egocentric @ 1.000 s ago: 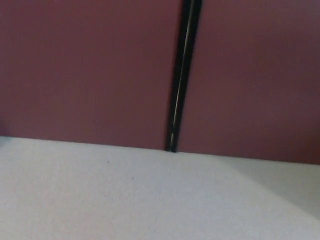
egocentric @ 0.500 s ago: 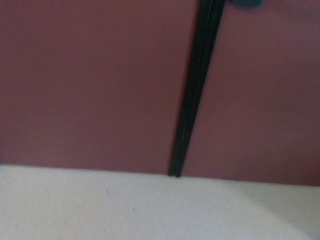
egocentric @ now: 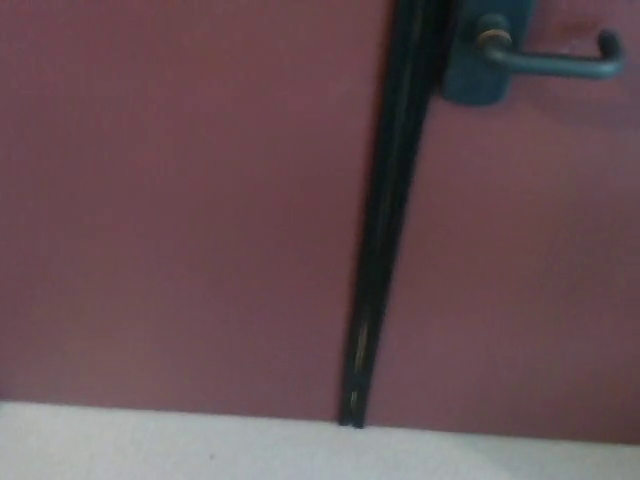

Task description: The robot walks towards the door handle and put its right hand on it and twist the handle

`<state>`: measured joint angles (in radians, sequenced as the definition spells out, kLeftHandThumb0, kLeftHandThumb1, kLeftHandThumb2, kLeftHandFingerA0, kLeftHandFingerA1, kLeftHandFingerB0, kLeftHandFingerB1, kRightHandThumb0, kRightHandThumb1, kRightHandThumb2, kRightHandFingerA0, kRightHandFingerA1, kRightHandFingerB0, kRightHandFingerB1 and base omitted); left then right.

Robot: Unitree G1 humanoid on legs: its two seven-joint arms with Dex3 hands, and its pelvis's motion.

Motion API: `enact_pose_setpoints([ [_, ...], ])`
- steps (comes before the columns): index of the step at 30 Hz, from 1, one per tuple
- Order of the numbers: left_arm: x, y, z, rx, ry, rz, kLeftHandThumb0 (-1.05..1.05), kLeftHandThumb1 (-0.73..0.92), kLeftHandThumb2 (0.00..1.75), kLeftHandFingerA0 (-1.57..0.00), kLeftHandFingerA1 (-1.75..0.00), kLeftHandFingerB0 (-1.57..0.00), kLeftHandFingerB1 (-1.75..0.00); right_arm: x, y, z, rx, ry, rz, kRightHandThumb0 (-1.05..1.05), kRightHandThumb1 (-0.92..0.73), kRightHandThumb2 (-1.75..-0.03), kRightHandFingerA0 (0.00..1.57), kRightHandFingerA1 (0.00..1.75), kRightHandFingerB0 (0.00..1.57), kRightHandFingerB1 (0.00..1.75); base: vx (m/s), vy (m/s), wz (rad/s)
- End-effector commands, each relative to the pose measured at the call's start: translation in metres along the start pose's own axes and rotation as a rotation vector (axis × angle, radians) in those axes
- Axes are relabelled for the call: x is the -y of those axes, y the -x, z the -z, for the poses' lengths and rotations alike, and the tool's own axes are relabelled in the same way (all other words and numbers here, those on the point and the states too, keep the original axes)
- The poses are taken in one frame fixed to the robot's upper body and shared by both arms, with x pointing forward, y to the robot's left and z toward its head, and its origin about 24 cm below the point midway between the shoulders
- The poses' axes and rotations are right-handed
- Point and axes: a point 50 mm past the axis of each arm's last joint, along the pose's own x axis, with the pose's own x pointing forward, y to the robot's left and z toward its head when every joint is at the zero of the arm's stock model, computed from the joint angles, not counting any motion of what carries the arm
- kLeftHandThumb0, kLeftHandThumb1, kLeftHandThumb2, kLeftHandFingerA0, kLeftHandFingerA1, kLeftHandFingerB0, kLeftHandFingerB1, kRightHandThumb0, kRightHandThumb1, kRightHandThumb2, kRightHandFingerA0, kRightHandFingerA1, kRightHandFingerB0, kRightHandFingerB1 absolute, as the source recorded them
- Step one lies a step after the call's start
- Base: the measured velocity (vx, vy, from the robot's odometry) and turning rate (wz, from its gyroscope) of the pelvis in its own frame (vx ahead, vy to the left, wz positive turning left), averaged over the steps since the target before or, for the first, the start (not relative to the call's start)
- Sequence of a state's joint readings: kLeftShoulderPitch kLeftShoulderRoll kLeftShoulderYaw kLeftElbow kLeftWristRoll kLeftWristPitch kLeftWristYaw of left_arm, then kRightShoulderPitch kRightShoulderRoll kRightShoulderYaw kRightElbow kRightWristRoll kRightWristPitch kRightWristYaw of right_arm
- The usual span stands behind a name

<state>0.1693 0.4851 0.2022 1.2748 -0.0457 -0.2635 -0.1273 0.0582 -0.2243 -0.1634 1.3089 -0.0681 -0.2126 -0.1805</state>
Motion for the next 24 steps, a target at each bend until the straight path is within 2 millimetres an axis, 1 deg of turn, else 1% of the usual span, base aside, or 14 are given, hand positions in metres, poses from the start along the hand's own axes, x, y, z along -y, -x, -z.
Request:
enact_pose_setpoints([
  [1,-0.0002,0.0002,-0.0029,0.029,-0.052,0.001,-0.29,0.43,0.62,-0.46,-0.48,-0.38,-0.43,-0.0032,0.0001,0.0006,-0.013,-0.001,-0.013,-0.28,-0.57,-0.57,0.65,0.44,0.46,0.37,0.12,-0.155,-0.18],
  [8,0.0018,-0.0018,-0.0080,0.041,-0.085,-0.002,-0.31,0.41,0.62,-0.46,-0.49,-0.37,-0.43,-0.0051,-0.0005,-0.0073,0.033,-0.021,-0.026,-0.27,-0.57,-0.57,0.63,0.44,0.45,0.37,0.09,-0.088,-0.04],
  [11,0.0012,-0.0014,-0.0069,0.036,-0.079,0.000,-0.30,0.41,0.62,-0.49,-0.50,-0.37,-0.43,-0.0050,0.0001,-0.0062,0.040,-0.003,-0.029,-0.27,-0.57,-0.57,0.63,0.44,0.45,0.37,0.11,-0.001,0.03],
  [12,0.0012,-0.0015,-0.0071,0.037,-0.081,0.001,-0.30,0.41,0.62,-0.49,-0.50,-0.37,-0.43,-0.0051,0.0001,-0.0062,0.039,0.003,-0.030,-0.27,-0.57,-0.57,0.63,0.44,0.45,0.37,0.14,-0.208,0.70],
  [14,0.0013,-0.0019,-0.0075,0.033,-0.087,0.000,-0.30,0.41,0.62,-0.49,-0.50,-0.37,-0.43,-0.0053,-0.0004,-0.0065,0.031,0.022,-0.028,-0.27,-0.57,-0.57,0.61,0.43,0.46,0.37,0.04,-0.214,0.04],
  [19,0.0011,-0.0012,-0.0076,0.045,-0.100,-0.001,-0.30,0.41,0.62,-0.49,-0.50,-0.37,-0.43,-0.0052,-0.0008,-0.0064,0.022,0.042,-0.025,-0.27,-0.57,-0.57,0.60,0.42,0.46,0.37,0.06,-0.055,0.05],
  [20,0.0010,-0.0009,-0.0074,0.047,-0.100,0.000,-0.30,0.41,0.62,-0.49,-0.50,-0.37,-0.43,-0.0052,-0.0007,-0.0063,0.022,0.030,-0.026,-0.35,-0.51,-0.67,0.55,0.48,0.42,0.43,0.13,-0.159,0.06],
  [24,0.0006,-0.0023,-0.0100,0.044,-0.086,-0.003,-0.30,0.41,0.62,-0.49,-0.50,-0.37,-0.43,-0.0070,-0.0013,-0.0093,0.027,0.007,-0.036,-0.35,-0.51,-0.66,0.54,0.47,0.43,0.43,0.15,-0.221,0.03],
])
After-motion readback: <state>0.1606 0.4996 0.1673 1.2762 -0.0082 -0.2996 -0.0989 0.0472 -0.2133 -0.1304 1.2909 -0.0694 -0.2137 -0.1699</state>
